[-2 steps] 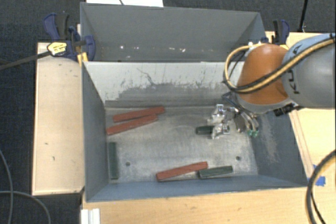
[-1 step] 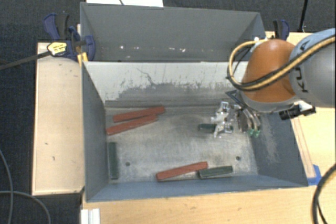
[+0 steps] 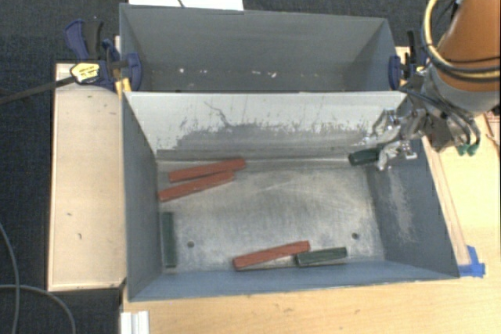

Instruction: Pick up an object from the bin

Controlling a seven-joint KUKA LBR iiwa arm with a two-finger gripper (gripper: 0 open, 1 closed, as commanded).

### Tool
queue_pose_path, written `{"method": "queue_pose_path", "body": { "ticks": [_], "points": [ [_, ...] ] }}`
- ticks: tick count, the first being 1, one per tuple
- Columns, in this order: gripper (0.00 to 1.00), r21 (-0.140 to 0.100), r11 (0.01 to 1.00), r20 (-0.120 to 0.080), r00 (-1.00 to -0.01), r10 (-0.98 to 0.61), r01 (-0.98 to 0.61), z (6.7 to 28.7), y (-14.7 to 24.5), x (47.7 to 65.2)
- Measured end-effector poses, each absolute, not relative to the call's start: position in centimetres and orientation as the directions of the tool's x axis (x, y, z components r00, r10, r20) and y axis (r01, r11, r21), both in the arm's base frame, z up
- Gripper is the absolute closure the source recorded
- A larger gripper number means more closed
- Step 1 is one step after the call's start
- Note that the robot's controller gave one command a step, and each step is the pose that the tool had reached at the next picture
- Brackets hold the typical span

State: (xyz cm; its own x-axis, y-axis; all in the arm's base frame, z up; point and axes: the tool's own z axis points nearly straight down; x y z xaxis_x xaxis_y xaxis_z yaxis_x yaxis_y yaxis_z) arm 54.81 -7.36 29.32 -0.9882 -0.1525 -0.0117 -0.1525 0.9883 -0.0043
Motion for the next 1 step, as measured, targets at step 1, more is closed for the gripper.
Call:
{"method": "queue_pose_path", "body": {
  "ticks": [1],
  "points": [
    [0.0,0.0,0.988,-0.004,-0.988,-0.152,-0.152,28.87,-7.22,54.69]
  ]
}}
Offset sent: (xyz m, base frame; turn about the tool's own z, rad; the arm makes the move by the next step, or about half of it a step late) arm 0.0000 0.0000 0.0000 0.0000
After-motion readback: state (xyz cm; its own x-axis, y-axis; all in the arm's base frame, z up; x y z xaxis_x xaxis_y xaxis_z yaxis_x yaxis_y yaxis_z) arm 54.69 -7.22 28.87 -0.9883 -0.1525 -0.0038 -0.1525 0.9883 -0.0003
